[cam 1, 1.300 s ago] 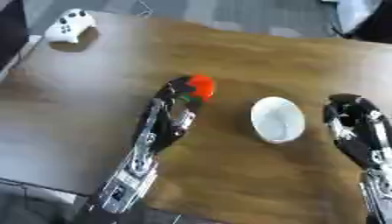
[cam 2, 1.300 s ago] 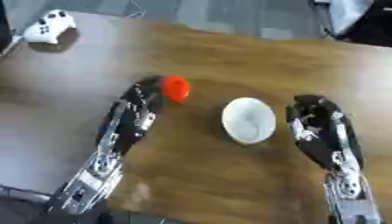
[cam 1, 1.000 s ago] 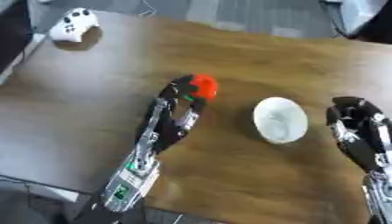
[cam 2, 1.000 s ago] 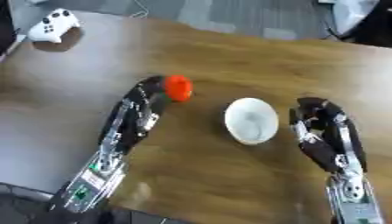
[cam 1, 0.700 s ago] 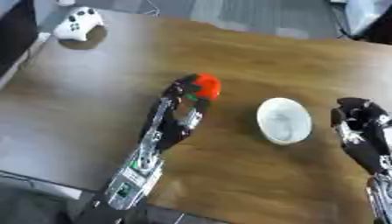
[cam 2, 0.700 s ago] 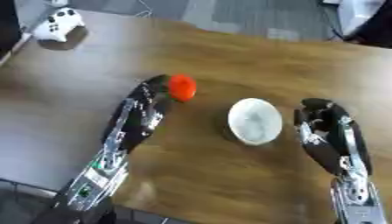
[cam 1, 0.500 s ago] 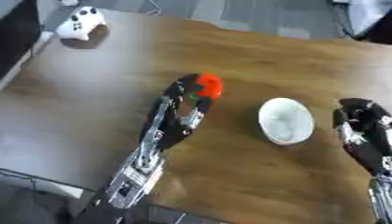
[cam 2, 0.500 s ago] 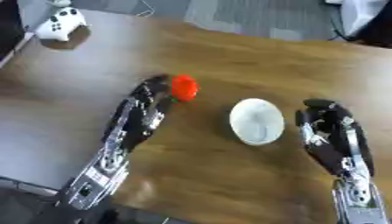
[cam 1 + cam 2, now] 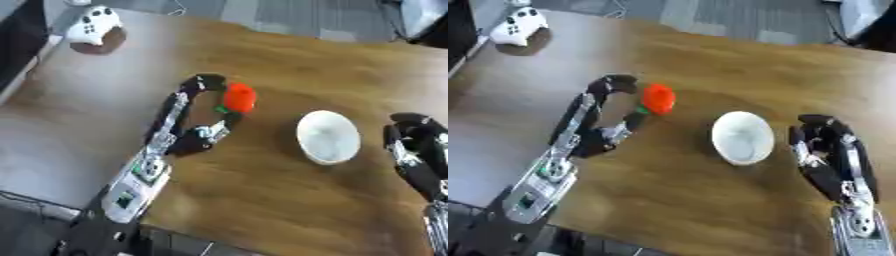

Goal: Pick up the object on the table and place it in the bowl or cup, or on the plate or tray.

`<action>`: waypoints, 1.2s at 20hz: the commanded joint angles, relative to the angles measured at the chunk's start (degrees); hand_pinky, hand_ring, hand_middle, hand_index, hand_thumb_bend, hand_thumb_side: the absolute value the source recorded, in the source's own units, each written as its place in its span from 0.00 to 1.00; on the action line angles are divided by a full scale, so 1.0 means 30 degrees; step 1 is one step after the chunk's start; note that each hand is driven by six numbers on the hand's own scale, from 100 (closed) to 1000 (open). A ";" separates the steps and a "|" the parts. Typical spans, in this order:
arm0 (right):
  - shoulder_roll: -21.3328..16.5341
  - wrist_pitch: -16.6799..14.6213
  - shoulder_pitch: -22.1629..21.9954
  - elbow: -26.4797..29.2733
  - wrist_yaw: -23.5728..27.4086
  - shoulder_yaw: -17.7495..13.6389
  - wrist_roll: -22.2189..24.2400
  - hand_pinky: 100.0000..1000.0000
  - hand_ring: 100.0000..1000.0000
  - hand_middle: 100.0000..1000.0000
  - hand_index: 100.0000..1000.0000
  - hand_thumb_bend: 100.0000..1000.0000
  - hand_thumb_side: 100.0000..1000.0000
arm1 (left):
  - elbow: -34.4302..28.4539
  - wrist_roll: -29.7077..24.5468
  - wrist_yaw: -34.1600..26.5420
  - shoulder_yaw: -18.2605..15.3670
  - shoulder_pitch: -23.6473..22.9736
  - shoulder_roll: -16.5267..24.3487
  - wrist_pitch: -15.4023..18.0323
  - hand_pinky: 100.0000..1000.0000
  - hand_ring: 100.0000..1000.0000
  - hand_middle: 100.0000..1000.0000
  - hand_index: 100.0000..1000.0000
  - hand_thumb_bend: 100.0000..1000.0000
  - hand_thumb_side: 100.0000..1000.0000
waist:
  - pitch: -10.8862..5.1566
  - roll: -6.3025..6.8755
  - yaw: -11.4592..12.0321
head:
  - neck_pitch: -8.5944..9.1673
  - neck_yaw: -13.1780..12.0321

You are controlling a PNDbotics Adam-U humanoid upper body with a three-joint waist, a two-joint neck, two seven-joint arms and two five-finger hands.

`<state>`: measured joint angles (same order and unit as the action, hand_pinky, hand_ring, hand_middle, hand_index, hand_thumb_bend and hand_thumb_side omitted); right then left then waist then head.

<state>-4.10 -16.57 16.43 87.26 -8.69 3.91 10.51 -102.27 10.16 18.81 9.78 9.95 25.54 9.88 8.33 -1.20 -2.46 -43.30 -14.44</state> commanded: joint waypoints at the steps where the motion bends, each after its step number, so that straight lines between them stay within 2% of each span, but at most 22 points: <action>1: -0.0264 -0.0043 0.0245 0.0314 0.0116 0.0078 0.0093 0.05 0.33 0.42 0.66 0.29 0.23 | -0.0883 -0.0712 0.2071 -0.0365 0.0582 0.1447 -0.0119 1.00 0.82 0.75 0.71 0.59 0.63 | -0.0185 0.0059 -0.0076 | 0.0045 -0.0271; 7: -0.0274 -0.0063 0.0255 0.0257 0.0150 0.0123 0.0162 0.05 0.32 0.41 0.66 0.28 0.23 | -0.0908 -0.2051 0.5056 -0.0392 0.1516 0.2313 0.0345 1.00 0.87 0.84 0.77 0.64 0.72 | -0.0160 0.0015 -0.0169 | 0.0046 -0.0488; 10: -0.0277 -0.0070 0.0242 0.0234 0.0168 0.0140 0.0193 0.05 0.32 0.41 0.66 0.28 0.23 | -0.0372 -0.2391 0.5899 -0.0317 0.2045 0.2424 0.0641 1.00 0.88 0.85 0.79 0.63 0.73 | -0.0165 0.0003 -0.0211 | 0.0037 -0.0609; 11: -0.0275 -0.0072 0.0235 0.0231 0.0172 0.0147 0.0204 0.05 0.32 0.41 0.66 0.28 0.23 | -0.0108 -0.2434 0.6038 -0.0292 0.2227 0.2423 0.0720 1.00 0.88 0.86 0.80 0.59 0.73 | -0.0170 0.0003 -0.0225 | 0.0028 -0.0654; 12: -0.0272 -0.0075 0.0229 0.0232 0.0177 0.0153 0.0216 0.05 0.32 0.41 0.66 0.28 0.23 | 0.0191 -0.2438 0.6111 -0.0263 0.2400 0.2405 0.0816 1.00 0.88 0.86 0.80 0.59 0.73 | -0.0173 0.0003 -0.0234 | 0.0022 -0.0683; 13: -0.0270 -0.0075 0.0220 0.0229 0.0185 0.0161 0.0229 0.05 0.32 0.40 0.66 0.28 0.23 | 0.0538 -0.2399 0.6083 -0.0215 0.2573 0.2355 0.0937 1.00 0.88 0.86 0.80 0.48 0.67 | -0.0177 0.0001 -0.0249 | 0.0010 -0.0712; 14: -0.0270 -0.0076 0.0214 0.0226 0.0194 0.0167 0.0244 0.05 0.32 0.40 0.66 0.28 0.23 | 0.0953 -0.2317 0.5971 -0.0163 0.2743 0.2299 0.1101 1.00 0.88 0.86 0.80 0.47 0.66 | -0.0179 -0.0001 -0.0259 | -0.0002 -0.0734; 15: -0.0269 -0.0079 0.0211 0.0226 0.0202 0.0170 0.0257 0.05 0.32 0.40 0.66 0.28 0.23 | 0.1427 -0.2194 0.5815 -0.0132 0.2895 0.2209 0.1262 1.00 0.88 0.85 0.80 0.40 0.58 | -0.0179 -0.0005 -0.0271 | -0.0013 -0.0759; 16: -0.0269 -0.0081 0.0208 0.0224 0.0209 0.0171 0.0269 0.05 0.32 0.40 0.66 0.28 0.23 | 0.1946 -0.2033 0.5714 -0.0127 0.3050 0.2132 0.1407 1.00 0.88 0.85 0.80 0.40 0.58 | -0.0179 -0.0009 -0.0279 | -0.0020 -0.0773; 17: -0.0269 -0.0083 0.0209 0.0221 0.0214 0.0173 0.0280 0.05 0.32 0.40 0.66 0.28 0.23 | 0.2467 -0.1863 0.5620 -0.0115 0.3183 0.2016 0.1547 1.00 0.89 0.85 0.80 0.38 0.51 | -0.0178 -0.0021 -0.0292 | -0.0014 -0.0783; 24: -0.0264 -0.0102 0.0203 0.0186 0.0233 0.0180 0.0325 0.05 0.31 0.40 0.65 0.28 0.23 | 0.5112 -0.0998 0.5597 -0.0058 0.4007 0.1626 0.2478 1.00 0.89 0.85 0.78 0.38 0.52 | -0.0190 -0.0075 -0.0345 | -0.0050 -0.0851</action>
<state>-4.11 -16.83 16.44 87.06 -8.26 4.48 11.28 -87.39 6.72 35.71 9.75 21.04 30.08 16.80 8.41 -1.56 -3.42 -43.56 -16.68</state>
